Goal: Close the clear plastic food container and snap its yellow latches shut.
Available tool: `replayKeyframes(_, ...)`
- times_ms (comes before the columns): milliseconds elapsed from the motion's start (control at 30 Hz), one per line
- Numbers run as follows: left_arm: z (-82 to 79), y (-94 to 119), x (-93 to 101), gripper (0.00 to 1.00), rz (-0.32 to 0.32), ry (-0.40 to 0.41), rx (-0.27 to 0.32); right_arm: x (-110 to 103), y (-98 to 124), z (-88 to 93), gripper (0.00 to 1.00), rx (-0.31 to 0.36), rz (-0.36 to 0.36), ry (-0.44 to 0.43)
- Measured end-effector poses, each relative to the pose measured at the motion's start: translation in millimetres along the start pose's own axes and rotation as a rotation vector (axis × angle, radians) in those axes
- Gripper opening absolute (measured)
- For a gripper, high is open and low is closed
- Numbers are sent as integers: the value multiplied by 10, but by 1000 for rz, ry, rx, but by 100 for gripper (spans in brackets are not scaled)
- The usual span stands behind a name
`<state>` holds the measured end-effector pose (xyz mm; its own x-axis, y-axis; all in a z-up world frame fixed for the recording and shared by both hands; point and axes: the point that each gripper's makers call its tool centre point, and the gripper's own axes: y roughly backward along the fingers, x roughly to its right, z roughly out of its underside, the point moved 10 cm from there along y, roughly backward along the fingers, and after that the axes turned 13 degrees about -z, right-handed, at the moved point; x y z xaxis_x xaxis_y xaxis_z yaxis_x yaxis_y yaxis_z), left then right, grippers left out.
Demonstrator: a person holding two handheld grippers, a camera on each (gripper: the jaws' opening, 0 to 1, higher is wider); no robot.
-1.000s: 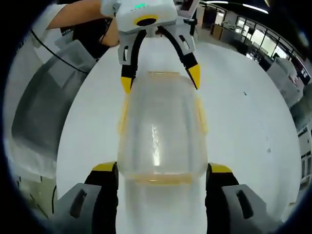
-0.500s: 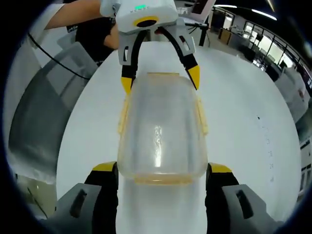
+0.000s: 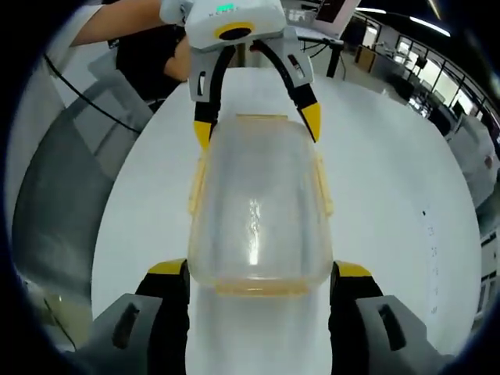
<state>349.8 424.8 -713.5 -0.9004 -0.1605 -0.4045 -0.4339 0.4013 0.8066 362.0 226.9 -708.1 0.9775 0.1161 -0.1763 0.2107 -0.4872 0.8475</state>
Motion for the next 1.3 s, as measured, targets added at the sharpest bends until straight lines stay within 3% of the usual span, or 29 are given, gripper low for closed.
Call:
replayKeyframes(467, -34, -119, -291, 71, -79, -75, 5, 291, 95, -26, 70, -16, 59, 7)
replayKeyframes(567, -58, -135, -368, 68, -136, -135, 19, 341, 120, -39, 69, -21, 95, 33)
replayKeyframes(633, -57, -177, -383, 68, -136, -102, 6, 366, 131, -45, 68, -27, 105, 37)
replayKeyframes(833, -61, -249, -430, 68, -172, -113, 0, 420, 141, -30, 68, -14, 127, 38)
replayKeyframes(967, -80, -281, -474, 66, -239, -182, -16, 442, 133, -35, 68, -26, 150, 38)
replayKeyframes(1300, -67, -296, -522, 66, -238, -170, -13, 484, 122, -31, 68, -50, 180, 57)
